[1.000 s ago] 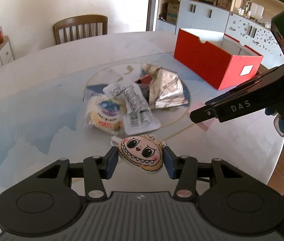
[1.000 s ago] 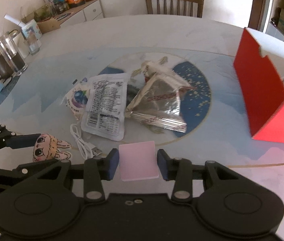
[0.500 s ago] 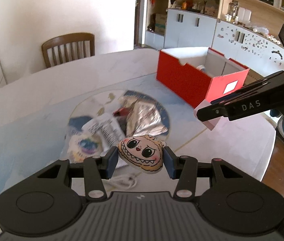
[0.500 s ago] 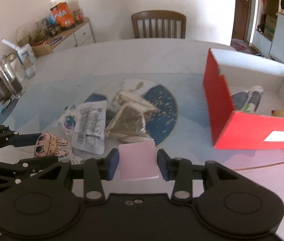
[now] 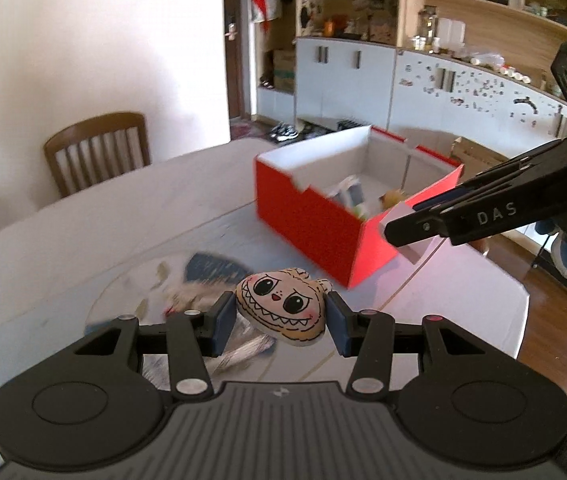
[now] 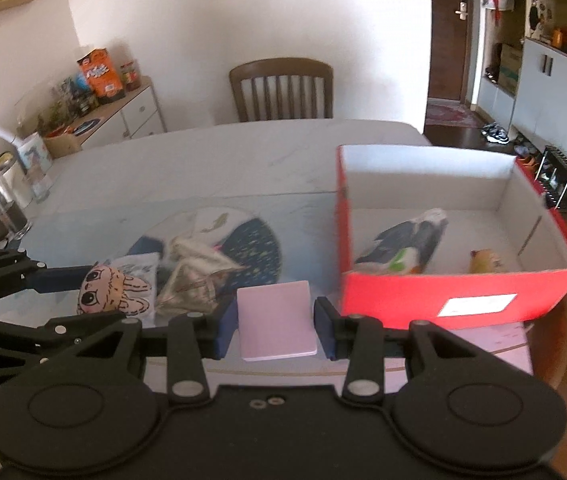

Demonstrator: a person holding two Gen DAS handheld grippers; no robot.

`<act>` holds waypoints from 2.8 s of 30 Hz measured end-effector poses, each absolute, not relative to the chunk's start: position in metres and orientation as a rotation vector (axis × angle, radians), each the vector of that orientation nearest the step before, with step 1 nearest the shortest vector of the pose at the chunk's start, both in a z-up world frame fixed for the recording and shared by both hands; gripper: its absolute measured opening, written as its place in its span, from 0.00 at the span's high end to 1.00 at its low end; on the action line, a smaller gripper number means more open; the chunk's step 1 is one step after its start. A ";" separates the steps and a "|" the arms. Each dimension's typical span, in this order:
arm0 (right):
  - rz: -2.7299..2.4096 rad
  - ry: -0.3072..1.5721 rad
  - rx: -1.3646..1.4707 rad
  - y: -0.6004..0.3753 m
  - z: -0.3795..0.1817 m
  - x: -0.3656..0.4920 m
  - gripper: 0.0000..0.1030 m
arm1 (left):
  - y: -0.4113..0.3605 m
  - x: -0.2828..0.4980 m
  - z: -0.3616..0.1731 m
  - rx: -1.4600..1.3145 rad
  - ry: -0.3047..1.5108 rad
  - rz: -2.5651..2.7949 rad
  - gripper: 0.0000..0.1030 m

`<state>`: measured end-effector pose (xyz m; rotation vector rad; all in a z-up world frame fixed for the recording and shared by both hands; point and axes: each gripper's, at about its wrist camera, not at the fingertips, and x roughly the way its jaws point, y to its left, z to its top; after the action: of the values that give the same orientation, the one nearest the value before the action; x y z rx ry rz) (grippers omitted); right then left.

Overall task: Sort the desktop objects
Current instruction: 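Carry plush and pink pad over the red box with both tools, then open both tools to drop plush and pink pad into the box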

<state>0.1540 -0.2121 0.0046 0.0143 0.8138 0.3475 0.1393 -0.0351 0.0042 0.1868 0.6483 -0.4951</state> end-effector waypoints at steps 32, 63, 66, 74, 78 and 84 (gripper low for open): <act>0.245 0.762 -0.006 -0.369 0.008 0.263 0.60 | -0.236 0.268 0.005 0.310 0.700 -0.628 0.54; 0.236 1.042 -0.091 -0.360 -0.087 0.384 0.60 | -0.302 0.343 -0.065 0.503 0.931 -0.629 0.54; 0.250 1.084 -0.117 -0.352 -0.097 0.387 0.60 | -0.300 0.348 -0.072 0.510 0.965 -0.609 0.54; 0.264 1.141 -0.142 -0.340 -0.111 0.388 0.59 | -0.293 0.355 -0.079 0.486 1.031 -0.604 0.54; 0.264 1.151 -0.142 -0.340 -0.110 0.389 0.58 | -0.294 0.356 -0.078 0.493 1.043 -0.608 0.54; 0.260 1.137 -0.115 -0.344 -0.104 0.386 0.41 | -0.289 0.350 -0.070 0.458 1.021 -0.608 0.45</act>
<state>0.3863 -0.3445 -0.1042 -0.1151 1.1365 0.2603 0.3495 -0.2892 -0.0705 0.4582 1.0215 -0.6084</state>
